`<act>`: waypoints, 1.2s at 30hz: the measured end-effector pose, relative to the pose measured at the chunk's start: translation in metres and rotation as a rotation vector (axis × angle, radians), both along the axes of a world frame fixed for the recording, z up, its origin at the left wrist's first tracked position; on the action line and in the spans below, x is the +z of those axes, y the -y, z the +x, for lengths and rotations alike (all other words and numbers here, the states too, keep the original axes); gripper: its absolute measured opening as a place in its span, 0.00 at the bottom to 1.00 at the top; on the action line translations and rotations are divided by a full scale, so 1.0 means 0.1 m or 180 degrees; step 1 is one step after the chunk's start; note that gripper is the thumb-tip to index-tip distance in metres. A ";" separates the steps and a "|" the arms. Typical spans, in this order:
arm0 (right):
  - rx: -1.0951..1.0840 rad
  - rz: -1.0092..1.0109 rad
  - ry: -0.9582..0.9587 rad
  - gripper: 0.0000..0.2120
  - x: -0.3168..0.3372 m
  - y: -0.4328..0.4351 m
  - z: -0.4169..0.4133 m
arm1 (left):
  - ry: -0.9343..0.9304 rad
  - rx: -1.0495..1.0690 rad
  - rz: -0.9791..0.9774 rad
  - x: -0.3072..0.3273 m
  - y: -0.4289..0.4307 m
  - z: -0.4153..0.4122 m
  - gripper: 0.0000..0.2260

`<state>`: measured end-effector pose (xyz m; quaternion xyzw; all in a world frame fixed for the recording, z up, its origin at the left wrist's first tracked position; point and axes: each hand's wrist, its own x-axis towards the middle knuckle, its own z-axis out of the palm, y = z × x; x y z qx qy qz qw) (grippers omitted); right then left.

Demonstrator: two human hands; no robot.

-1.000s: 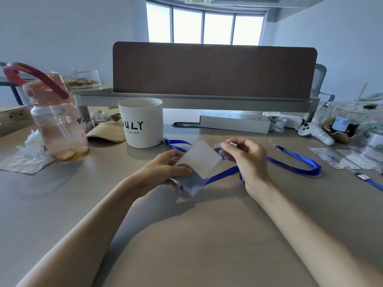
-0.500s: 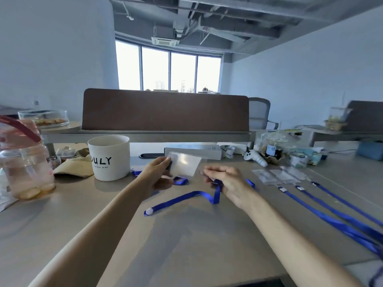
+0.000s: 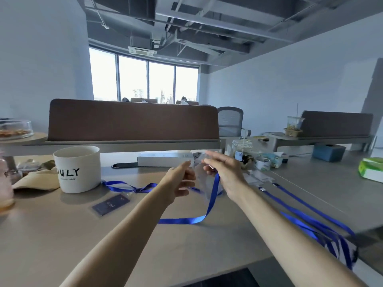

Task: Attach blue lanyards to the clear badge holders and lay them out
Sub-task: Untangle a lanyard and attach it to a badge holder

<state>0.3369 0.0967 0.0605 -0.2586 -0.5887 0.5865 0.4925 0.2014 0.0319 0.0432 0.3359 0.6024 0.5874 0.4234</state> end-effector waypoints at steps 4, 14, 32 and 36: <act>0.0054 0.0030 -0.0111 0.09 0.02 -0.04 0.05 | -0.0182 -0.0260 -0.0249 0.01 -0.02 0.03 0.24; -0.0699 -0.0609 -0.0658 0.09 -0.29 -0.60 0.42 | -0.2725 -0.0837 -0.0382 -0.67 -0.95 0.09 0.17; -0.0842 -0.1176 -0.0875 0.07 -0.74 -1.30 0.30 | -0.4360 -0.0173 -0.0911 -1.17 -1.68 -1.00 0.18; -0.0808 -0.1292 -0.1169 0.08 -0.67 -1.17 0.27 | -0.3511 -0.0078 -0.0238 -0.91 -1.36 -0.38 0.20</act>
